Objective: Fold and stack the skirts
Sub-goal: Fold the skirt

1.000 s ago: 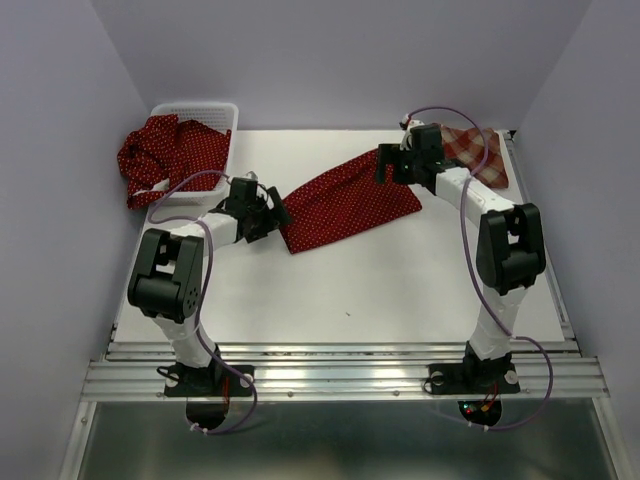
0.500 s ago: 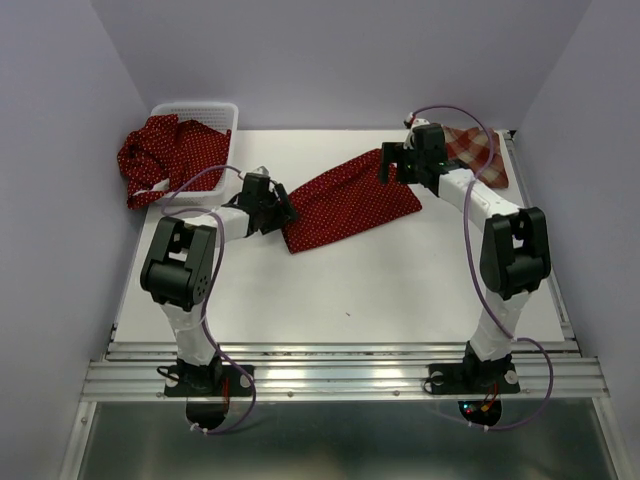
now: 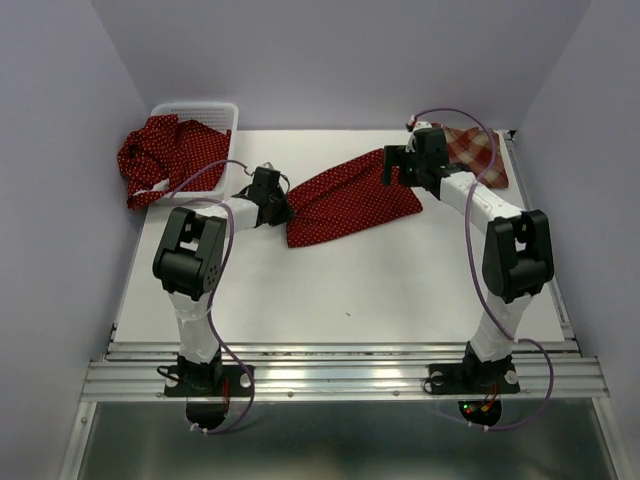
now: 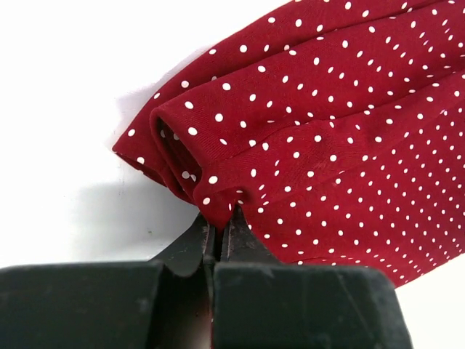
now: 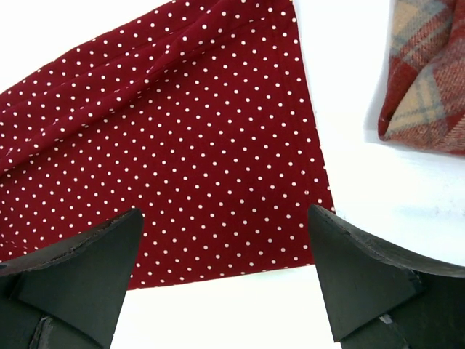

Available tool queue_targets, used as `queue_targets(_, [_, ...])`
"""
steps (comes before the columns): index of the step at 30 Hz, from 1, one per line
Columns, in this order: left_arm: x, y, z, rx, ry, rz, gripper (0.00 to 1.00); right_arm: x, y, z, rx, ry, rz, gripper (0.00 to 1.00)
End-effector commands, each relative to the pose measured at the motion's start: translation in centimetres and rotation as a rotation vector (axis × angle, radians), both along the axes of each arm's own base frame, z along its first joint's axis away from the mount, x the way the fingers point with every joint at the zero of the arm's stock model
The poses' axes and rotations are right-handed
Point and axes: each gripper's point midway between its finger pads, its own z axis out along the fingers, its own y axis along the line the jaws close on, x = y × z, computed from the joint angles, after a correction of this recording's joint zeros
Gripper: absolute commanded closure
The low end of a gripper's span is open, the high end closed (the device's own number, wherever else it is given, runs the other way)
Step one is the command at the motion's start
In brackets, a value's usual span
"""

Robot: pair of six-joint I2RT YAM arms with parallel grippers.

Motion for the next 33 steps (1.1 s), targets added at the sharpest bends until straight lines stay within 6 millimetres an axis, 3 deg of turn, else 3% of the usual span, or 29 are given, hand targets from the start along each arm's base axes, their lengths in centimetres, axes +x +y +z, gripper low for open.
queue_targets(1, [-1.9,1.8,-2.6,0.117,0.107,0.003,1.0,-0.1,-0.4,2.8,-0.012,-0.077,-0.005,0.0])
queue_targets(4, [-1.7,1.8,-1.4,0.12,0.08,-0.011,1.0,-0.3,0.0,2.7,-0.016,-0.076,0.033,0.0])
queue_targets(11, [-2.5,3.3,2.9,0.192,0.036,-0.019,1.0,-2.6,6.6,4.2,0.217,-0.094,0.352,0.01])
queue_targets(15, [-2.7,3.3,5.0,0.167,0.029,0.0,1.0,-3.2,9.8,2.7,0.265,-0.041,0.405,0.02])
queue_targets(18, [-2.6,2.5,6.4,0.128,0.012,-0.017,1.0,-3.8,12.4,1.2,0.279,0.006,0.448,0.09])
queue_targets(25, [-2.4,1.3,8.2,0.042,0.021,-0.058,1.0,-2.8,15.6,-1.8,0.252,0.047,0.412,0.56])
queue_targets(29, [-2.6,1.1,8.7,0.023,0.037,-0.06,1.0,-1.9,16.0,-4.0,0.205,0.062,0.367,0.64])
queue_targets(33, [-2.7,1.2,9.6,0.013,0.037,-0.046,1.0,-2.4,17.3,-6.9,0.169,0.109,0.369,0.68])
